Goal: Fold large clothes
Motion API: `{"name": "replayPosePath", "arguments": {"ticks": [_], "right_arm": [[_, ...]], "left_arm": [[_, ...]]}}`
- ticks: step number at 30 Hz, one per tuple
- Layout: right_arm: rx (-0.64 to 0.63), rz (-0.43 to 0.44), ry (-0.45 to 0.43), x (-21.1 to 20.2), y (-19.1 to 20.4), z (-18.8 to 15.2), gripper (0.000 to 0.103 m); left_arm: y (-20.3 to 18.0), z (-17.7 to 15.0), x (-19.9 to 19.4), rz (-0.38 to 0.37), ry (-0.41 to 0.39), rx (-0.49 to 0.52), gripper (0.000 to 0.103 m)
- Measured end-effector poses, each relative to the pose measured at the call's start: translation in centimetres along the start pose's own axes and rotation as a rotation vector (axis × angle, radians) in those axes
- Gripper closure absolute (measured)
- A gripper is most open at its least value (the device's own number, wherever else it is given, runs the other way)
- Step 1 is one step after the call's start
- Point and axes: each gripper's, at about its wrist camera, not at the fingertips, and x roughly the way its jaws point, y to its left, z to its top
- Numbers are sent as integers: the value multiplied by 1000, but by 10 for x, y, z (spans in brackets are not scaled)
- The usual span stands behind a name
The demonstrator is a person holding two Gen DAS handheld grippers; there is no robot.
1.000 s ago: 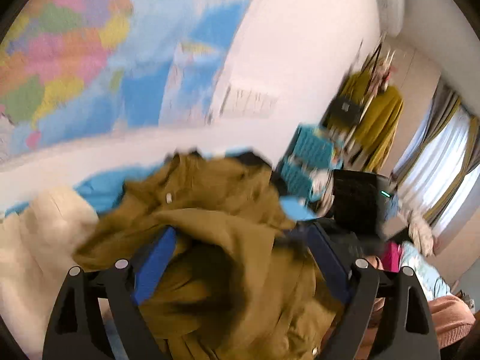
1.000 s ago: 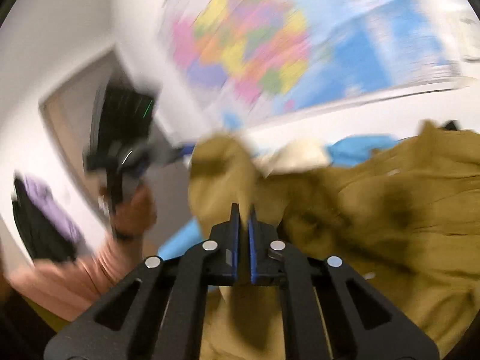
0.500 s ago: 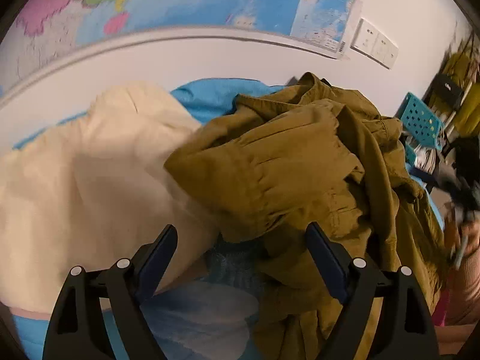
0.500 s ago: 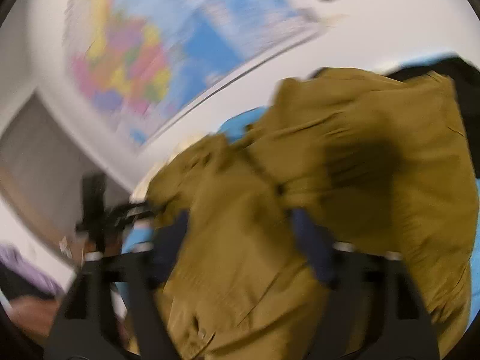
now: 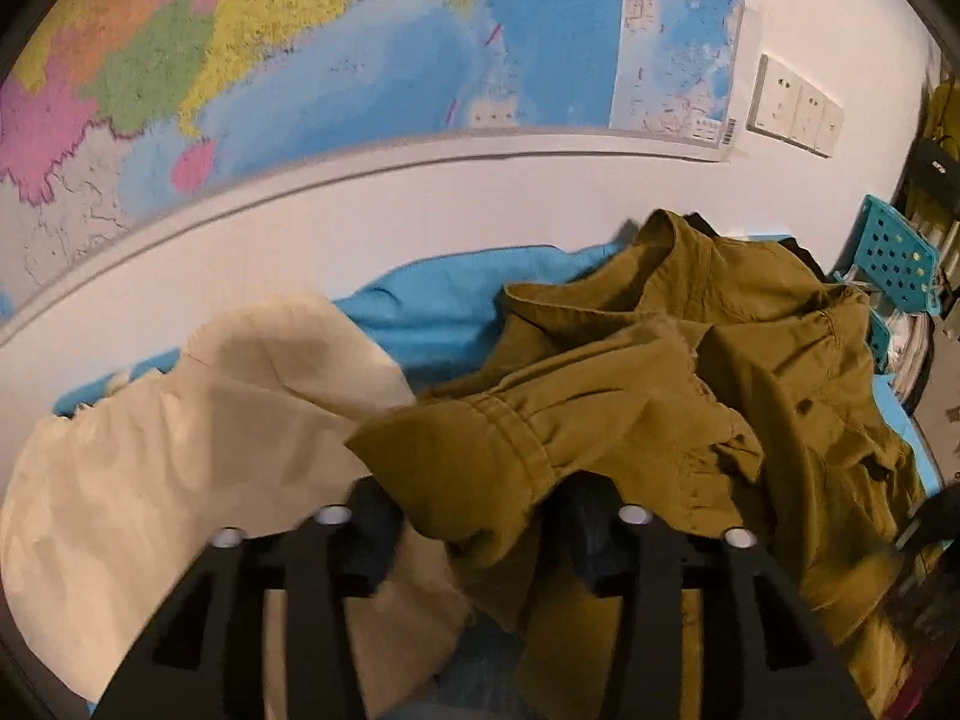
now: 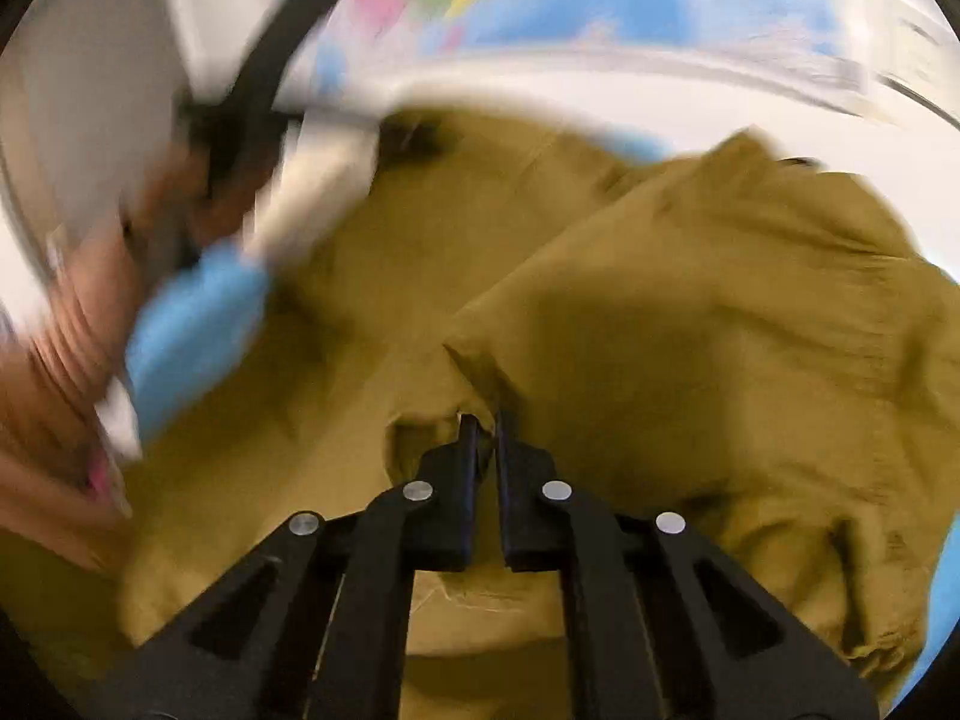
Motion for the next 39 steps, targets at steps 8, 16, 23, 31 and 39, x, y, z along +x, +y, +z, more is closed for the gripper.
{"name": "replayPosePath", "arguments": {"ticks": [8, 16, 23, 31, 39], "right_arm": [[419, -69, -229, -90, -143, 17, 99], [586, -82, -171, -61, -180, -23, 51], [569, -49, -290, -96, -176, -39, 33], [346, -152, -159, -65, -151, -14, 23], [402, -188, -110, -44, -182, -3, 96]], "left_arm": [[18, 0, 6, -6, 10, -55, 30], [1, -3, 47, 127, 136, 11, 27], [20, -17, 3, 39, 58, -77, 20], [2, -51, -18, -193, 95, -100, 15], [-16, -84, 11, -202, 185, -109, 19]]}}
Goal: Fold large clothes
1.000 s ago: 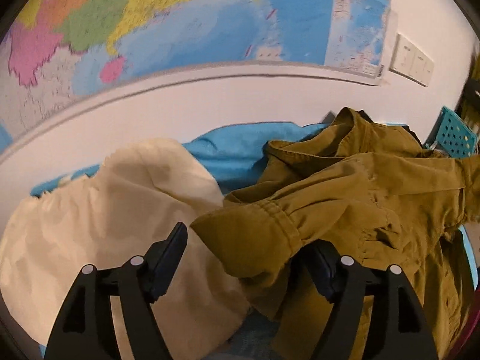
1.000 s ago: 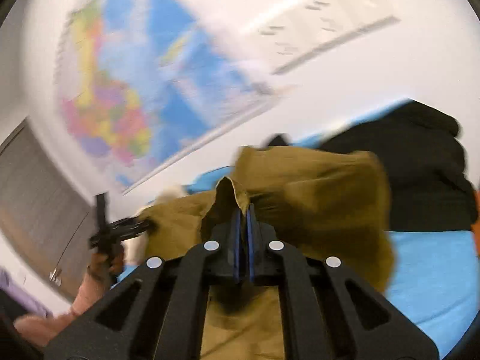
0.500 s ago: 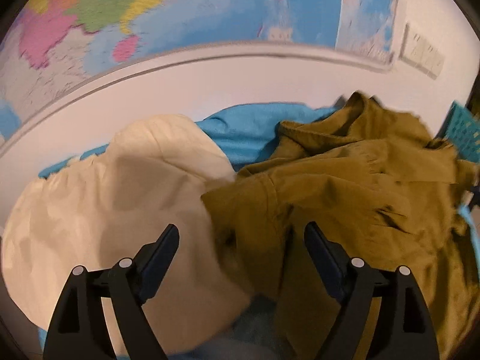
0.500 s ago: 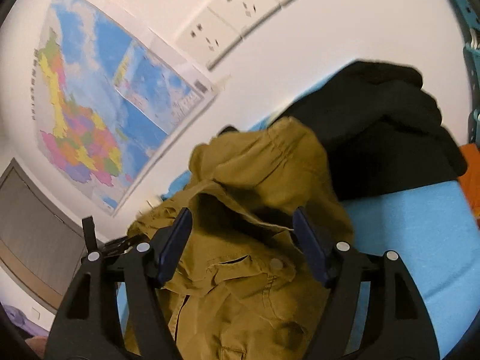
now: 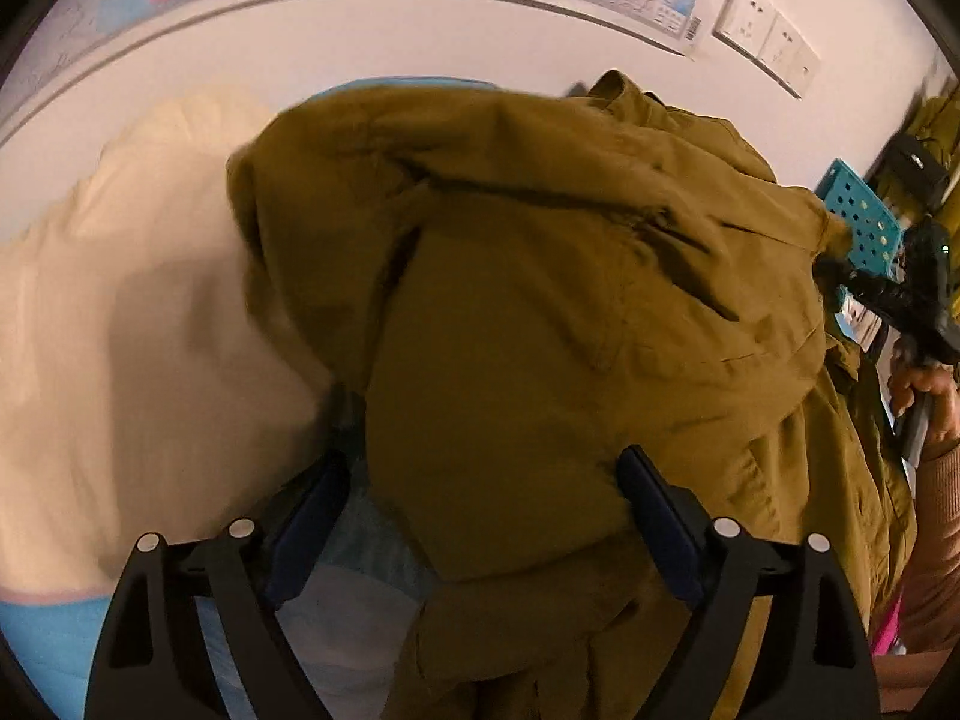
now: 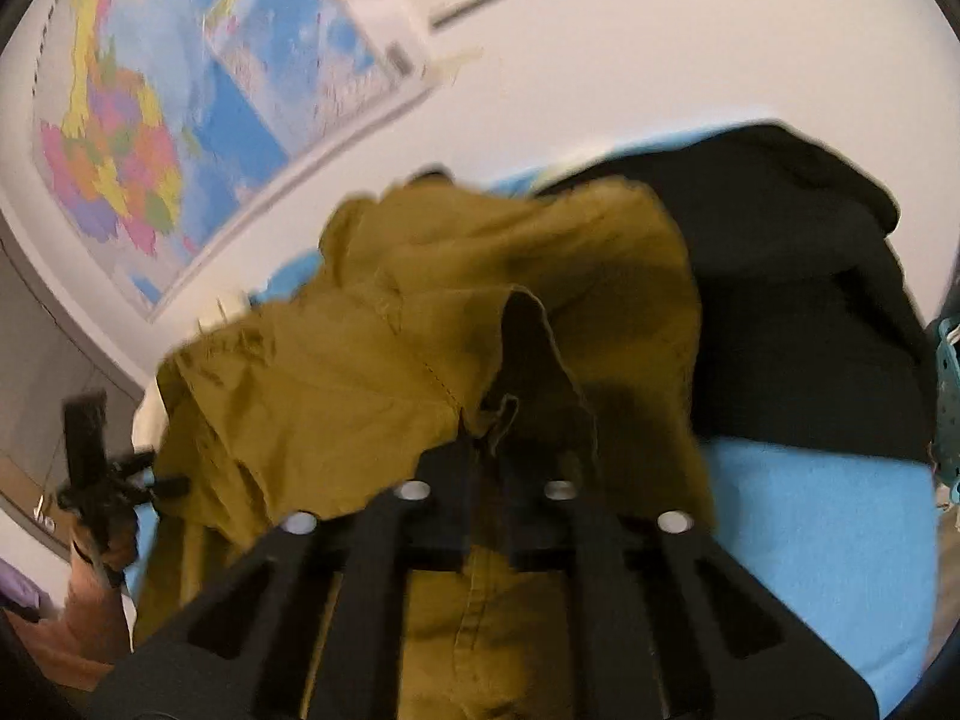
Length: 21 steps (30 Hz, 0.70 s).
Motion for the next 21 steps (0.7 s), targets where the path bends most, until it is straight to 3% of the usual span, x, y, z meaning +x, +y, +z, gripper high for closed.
{"name": "replayPosePath", "arguments": {"ticks": [2, 4, 7, 8, 9, 12, 14, 17, 21], "right_arm": [[55, -5, -17, -3, -12, 2, 97], [69, -39, 32, 9, -23, -1, 100], [84, -53, 79, 19, -28, -9, 95], [80, -52, 65, 13, -27, -11, 88], [75, -45, 50, 5, -25, -12, 72], [41, -10, 4, -28, -18, -23, 42], [13, 19, 8, -48, -13, -34, 41], [-3, 50, 38, -76, -10, -62, 30], [13, 56, 84, -105, -11, -107, 28]], "left_arm": [[8, -7, 0, -29, -13, -44, 20], [14, -11, 3, -28, -11, -79, 19], [18, -16, 5, -35, -7, -115, 18], [16, -18, 2, -38, -11, -112, 18], [14, -21, -1, -41, -14, -106, 18], [12, -33, -13, -53, -18, -81, 16], [12, -43, -24, -61, -24, -66, 16], [10, -61, -36, -95, -10, -40, 16], [12, -85, -47, -140, 9, -47, 15]]}}
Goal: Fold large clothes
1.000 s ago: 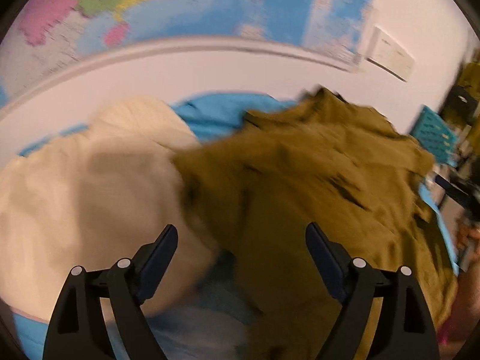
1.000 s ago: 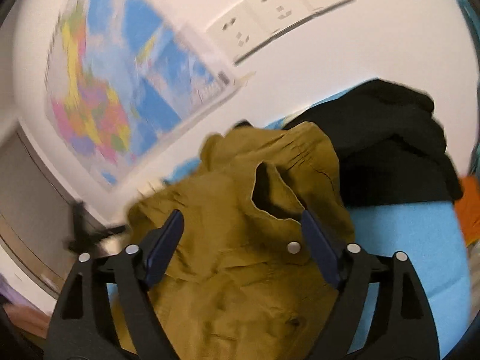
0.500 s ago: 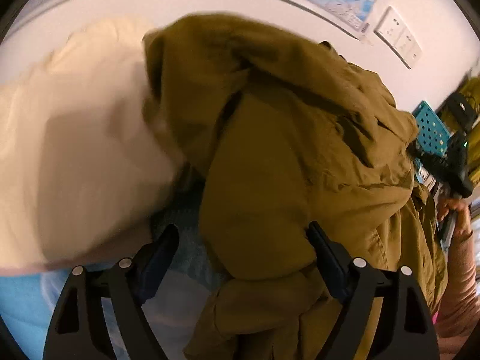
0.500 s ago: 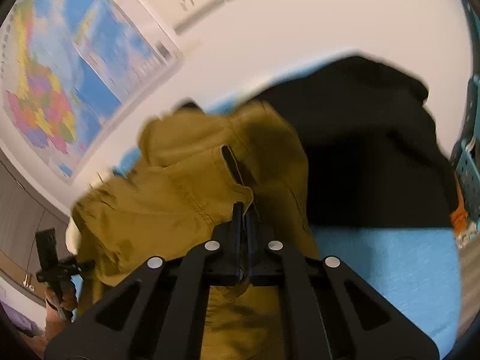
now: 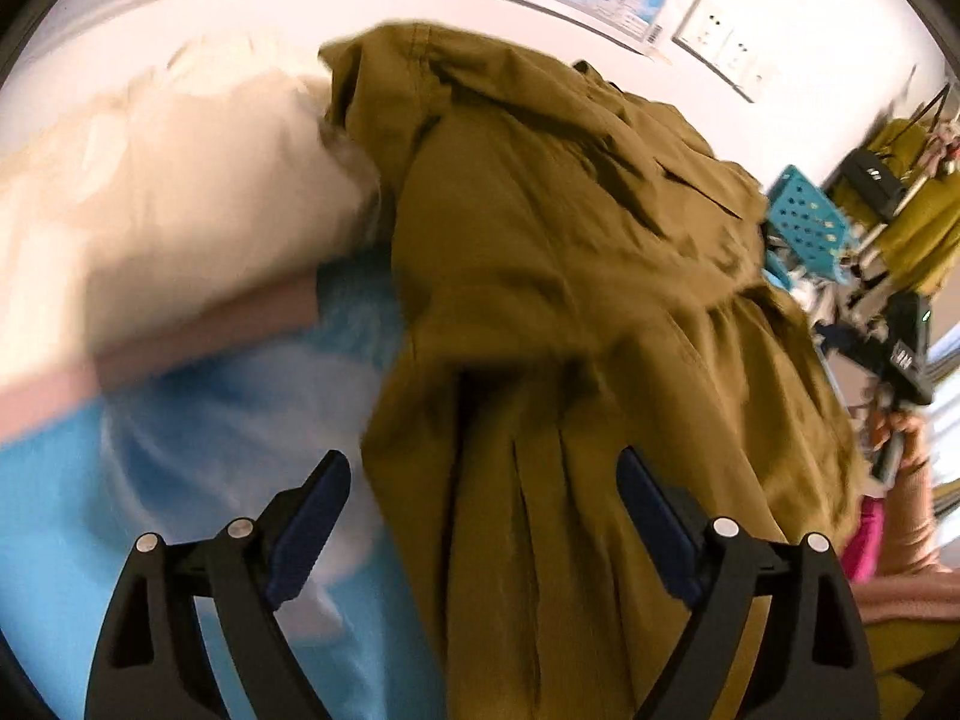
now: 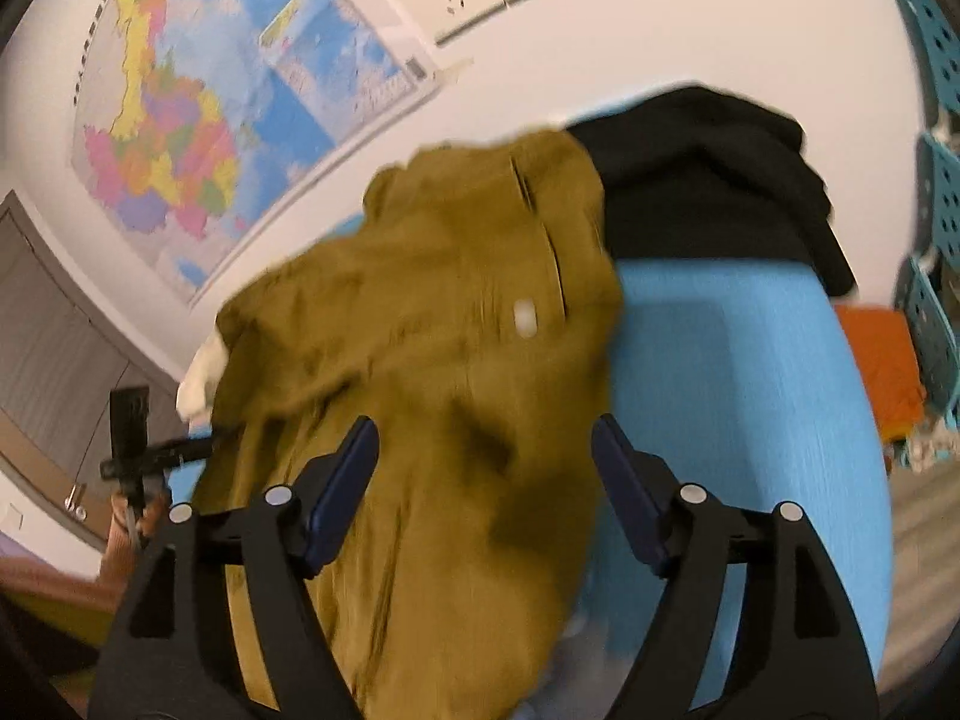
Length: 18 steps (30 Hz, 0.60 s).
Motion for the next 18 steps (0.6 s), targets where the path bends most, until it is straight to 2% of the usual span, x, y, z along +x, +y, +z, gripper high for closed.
{"name": "replayPosePath", "arguments": {"ticks": [6, 8, 13, 15, 17, 18], "right_arm": [[34, 56, 50, -24, 6, -56, 27], [20, 97, 58, -30, 16, -71, 27], [14, 170, 113, -27, 31, -100, 27], [-37, 182, 119, -25, 42, -109, 27], [-40, 213, 117, -24, 48, -111, 28], [-34, 236, 112, -24, 49, -112, 31]], "left_arm": [[3, -39, -6, -42, 41, -30, 12], [1, -48, -10, -79, 39, -29, 8], [-11, -72, -17, -161, 58, -9, 7], [-18, -82, -18, -211, 70, 0, 7], [-22, -91, -19, -303, 91, -10, 7], [-24, -95, -19, -329, 96, -14, 7]]}}
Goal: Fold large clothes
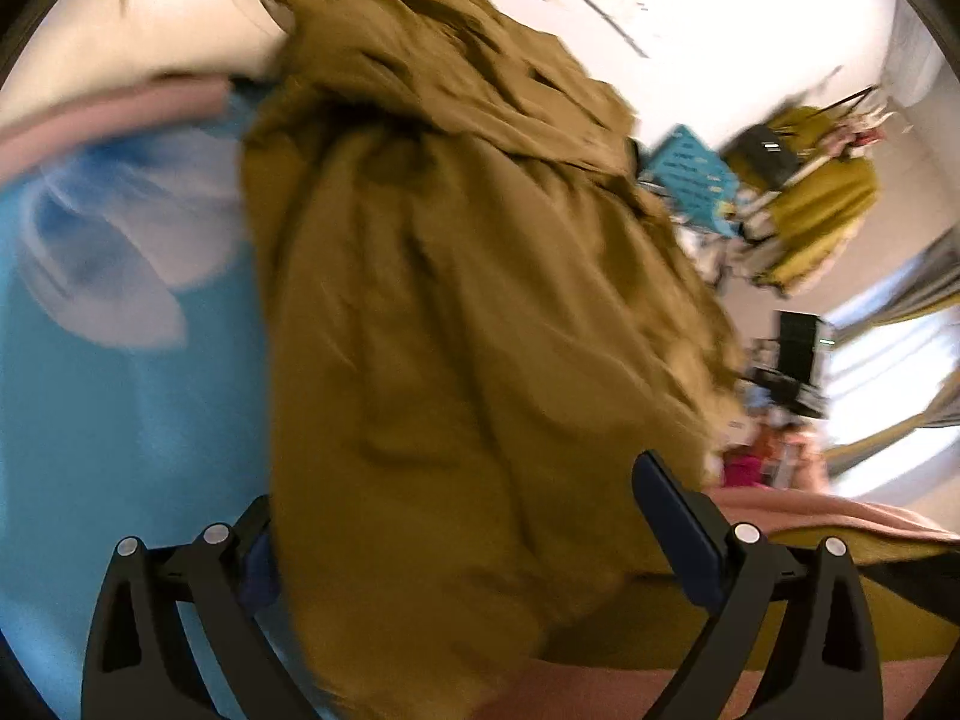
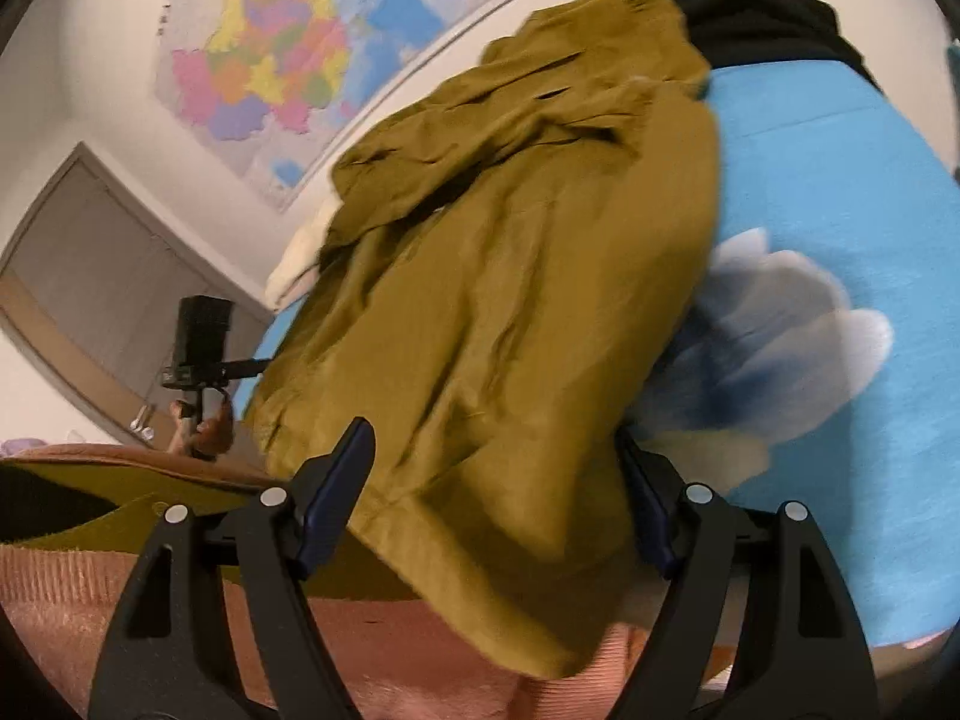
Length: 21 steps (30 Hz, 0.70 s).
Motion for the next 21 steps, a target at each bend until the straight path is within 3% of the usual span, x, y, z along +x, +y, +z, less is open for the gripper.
{"name": "replayPosePath", "arguments": {"ticks": [2, 6, 10, 12, 14, 16, 18, 19, 21], "right_arm": [[13, 40, -11, 2, -1, -1, 34], [51, 59, -19, 8, -7, 1, 53], [94, 90, -19, 16, -8, 2, 66], [107, 94, -24, 15, -10, 1, 75], [90, 72, -26, 9, -8, -1, 71], [63, 48, -19, 7, -4, -5, 57], [37, 21, -22, 10, 2, -8, 56], [36, 23, -23, 12, 4, -8, 58], [79, 53, -18, 17, -1, -9, 90]], "left_arm": [[-1, -8, 0, -22, -13, -3, 7], [-1, -11, 0, -44, -62, -41, 7], [1, -2, 4, -30, -132, -118, 9], [-3, -3, 4, 55, -136, -102, 36], [-7, -6, 3, 139, -125, -78, 53], [-5, -9, 0, 127, -128, -108, 51], [-4, -9, 1, 95, -135, -119, 37], [-5, -8, 2, 83, -138, -120, 35], [-9, -4, 6, 89, -138, -127, 34]]}}
